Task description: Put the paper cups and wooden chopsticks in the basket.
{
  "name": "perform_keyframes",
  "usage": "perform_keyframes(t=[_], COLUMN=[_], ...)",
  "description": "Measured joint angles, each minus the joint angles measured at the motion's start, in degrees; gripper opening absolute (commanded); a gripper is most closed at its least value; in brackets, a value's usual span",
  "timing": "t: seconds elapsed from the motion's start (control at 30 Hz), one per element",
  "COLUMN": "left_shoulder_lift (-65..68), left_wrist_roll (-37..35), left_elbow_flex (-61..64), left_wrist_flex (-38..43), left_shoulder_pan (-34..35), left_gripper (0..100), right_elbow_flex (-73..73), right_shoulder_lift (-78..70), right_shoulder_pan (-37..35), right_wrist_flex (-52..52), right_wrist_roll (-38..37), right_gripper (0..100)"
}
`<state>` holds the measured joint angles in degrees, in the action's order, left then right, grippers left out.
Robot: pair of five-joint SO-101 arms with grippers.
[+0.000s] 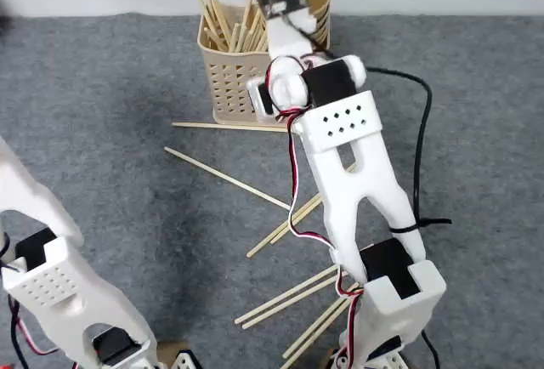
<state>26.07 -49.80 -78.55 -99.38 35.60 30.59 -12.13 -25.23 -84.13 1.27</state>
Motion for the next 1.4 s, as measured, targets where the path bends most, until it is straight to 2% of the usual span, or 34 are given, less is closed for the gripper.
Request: perform_keyframes(t=[0.17, 0.23, 0.37, 0.57, 0.63, 0.93, 1.4], left_shoulder_lift=[0.0, 0.0, 0.0, 0.0, 0.0, 0.0, 0.0], left_wrist_roll=[0.0, 0.0, 0.0, 0.0, 0.0, 0.0, 0.0], left_elbow_flex=[0.0, 0.0, 0.0, 0.0, 0.0, 0.0, 0.0], left_wrist_flex=[0.0, 0.0, 0.0, 0.0, 0.0, 0.0, 0.0], left_shoulder_pan=[0.0, 0.0, 0.0, 0.0, 0.0, 0.0, 0.0], left_gripper=[19, 19, 19, 19, 19, 19, 18], right_elbow_flex=[-10.81, -15.21, -21.63, -28.84, -31.38, -41.76, -43.6], right_shoulder_lift=[0.0, 0.0, 0.0, 0.0, 0.0, 0.0, 0.0], right_shoulder_pan=[0.0, 0.0, 0.0, 1.23, 2.02, 9.41, 9.23], right_wrist_flex=[-0.44, -0.44, -0.26, 3.69, 5.01, 11.43, 19.08], right_wrist_roll=[0.09, 3.52, 15.3, 38.42, 42.29, 44.31, 44.31], right_gripper=[12.6, 12.6, 12.6, 12.6, 12.6, 12.6, 12.2])
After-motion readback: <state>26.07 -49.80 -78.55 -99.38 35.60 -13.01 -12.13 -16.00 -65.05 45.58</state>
